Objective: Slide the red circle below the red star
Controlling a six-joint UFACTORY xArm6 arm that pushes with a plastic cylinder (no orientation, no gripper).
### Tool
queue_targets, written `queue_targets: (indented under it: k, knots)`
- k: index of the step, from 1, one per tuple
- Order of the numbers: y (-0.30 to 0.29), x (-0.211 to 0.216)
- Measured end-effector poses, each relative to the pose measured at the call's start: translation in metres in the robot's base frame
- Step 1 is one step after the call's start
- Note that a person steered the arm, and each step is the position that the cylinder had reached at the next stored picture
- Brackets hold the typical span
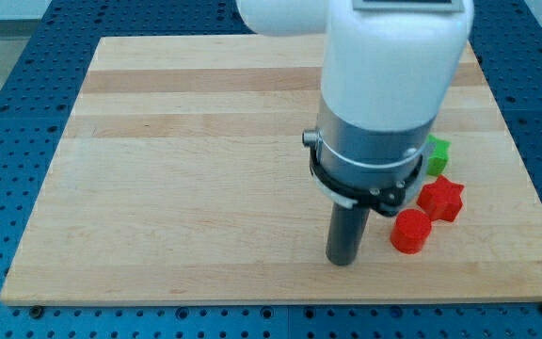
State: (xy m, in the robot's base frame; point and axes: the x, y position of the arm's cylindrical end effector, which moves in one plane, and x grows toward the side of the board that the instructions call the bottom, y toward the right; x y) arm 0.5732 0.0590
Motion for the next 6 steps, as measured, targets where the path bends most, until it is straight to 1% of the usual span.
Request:
queue_targets:
  k: [2,6]
  knots:
    - [0.001,-0.007]
    - [0.081,-0.008]
